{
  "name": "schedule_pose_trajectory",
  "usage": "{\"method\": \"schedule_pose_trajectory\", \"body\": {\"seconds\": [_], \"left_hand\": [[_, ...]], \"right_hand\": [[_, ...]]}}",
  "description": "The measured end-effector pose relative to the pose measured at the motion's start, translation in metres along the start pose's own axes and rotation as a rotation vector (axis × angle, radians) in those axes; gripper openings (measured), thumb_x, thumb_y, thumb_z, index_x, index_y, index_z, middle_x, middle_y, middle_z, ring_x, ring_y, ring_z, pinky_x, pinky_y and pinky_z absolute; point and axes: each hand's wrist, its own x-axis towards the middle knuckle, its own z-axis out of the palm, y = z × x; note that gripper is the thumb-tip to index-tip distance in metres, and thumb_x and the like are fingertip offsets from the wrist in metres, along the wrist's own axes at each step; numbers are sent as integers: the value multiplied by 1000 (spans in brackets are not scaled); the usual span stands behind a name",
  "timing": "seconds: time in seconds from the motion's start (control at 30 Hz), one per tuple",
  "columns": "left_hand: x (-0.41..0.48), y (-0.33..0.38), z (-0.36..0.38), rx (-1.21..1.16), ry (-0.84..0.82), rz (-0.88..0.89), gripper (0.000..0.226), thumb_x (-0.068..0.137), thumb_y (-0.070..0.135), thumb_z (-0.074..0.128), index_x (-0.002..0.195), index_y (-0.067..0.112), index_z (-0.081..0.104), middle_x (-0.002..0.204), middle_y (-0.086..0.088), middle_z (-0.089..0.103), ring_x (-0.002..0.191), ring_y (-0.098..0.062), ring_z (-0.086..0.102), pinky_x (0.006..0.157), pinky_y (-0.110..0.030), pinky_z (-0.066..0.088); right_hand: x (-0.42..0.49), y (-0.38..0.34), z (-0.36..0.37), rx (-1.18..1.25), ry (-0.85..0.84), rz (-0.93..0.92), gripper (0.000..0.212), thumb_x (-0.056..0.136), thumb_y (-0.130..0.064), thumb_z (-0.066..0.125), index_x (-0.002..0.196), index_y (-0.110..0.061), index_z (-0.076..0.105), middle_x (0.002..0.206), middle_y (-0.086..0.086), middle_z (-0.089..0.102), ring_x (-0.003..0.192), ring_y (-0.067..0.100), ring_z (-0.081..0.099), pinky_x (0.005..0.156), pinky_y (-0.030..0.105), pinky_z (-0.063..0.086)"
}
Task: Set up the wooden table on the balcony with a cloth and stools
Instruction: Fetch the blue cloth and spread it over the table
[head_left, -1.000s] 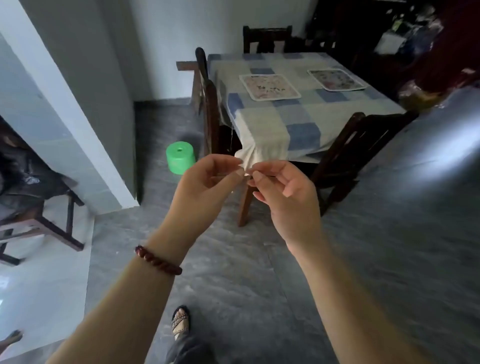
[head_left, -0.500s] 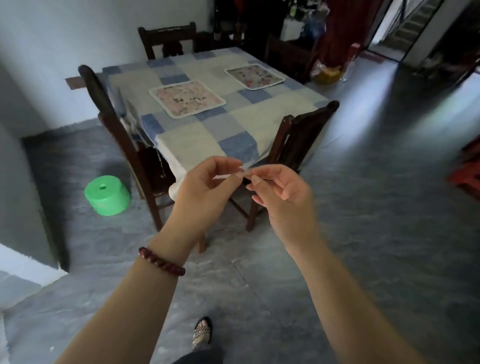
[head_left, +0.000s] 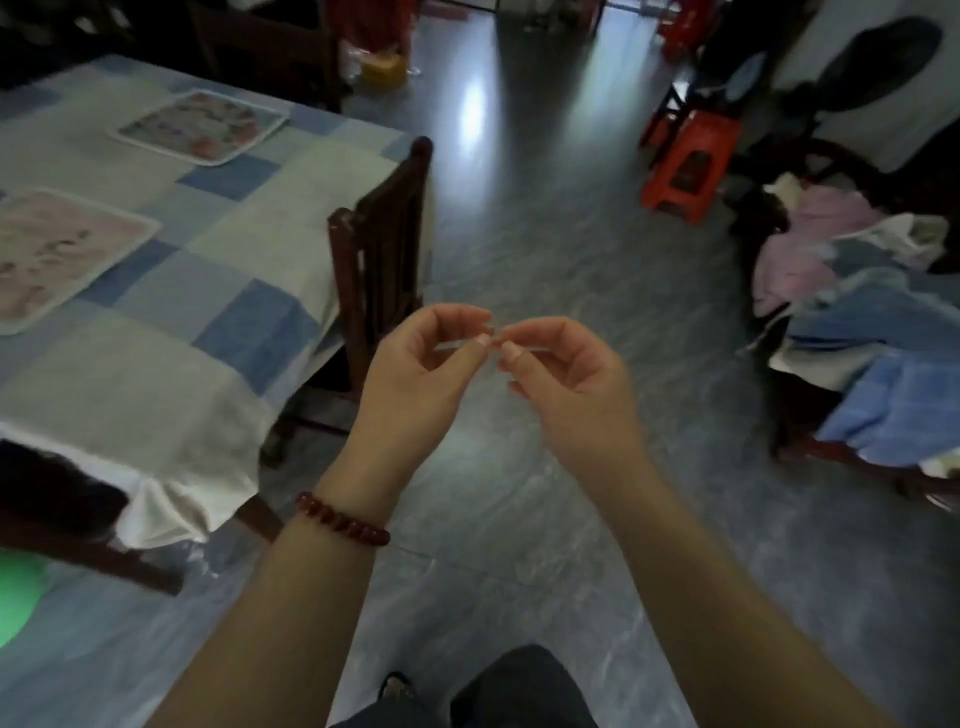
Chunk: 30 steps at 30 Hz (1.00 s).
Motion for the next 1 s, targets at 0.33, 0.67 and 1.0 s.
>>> {"method": "schedule_pose_trajectory", "body": {"seconds": [0.33, 0.67, 1.0], "left_hand": [[57, -9, 130, -8, -379, -36, 13, 87, 5, 61, 96, 14, 65, 97, -3, 69, 87, -12, 65, 80, -20, 51], [128, -5, 310, -22, -554, -13, 12, 88, 5, 60, 91, 15, 64, 89, 4, 69, 83, -3, 66, 74, -14, 50], [162, 2, 471, -73, -753, 30, 16, 87, -2, 59, 90, 13, 64, 88, 4, 68, 79, -1, 64, 74, -12, 49]], "right_hand": [[27, 16, -125, -78, 384, 54, 17, 88, -13, 64, 82, -28, 65, 88, -1, 70, 87, 20, 67, 78, 34, 54], [96, 30, -283, -99, 525, 46, 14, 84, -18, 66, 78, -31, 66, 84, -6, 70, 86, 17, 68, 81, 42, 55], [118, 30, -429, -130, 706, 13, 15, 88, -10, 64, 83, -25, 66, 85, -5, 71, 85, 13, 67, 75, 28, 55]]}}
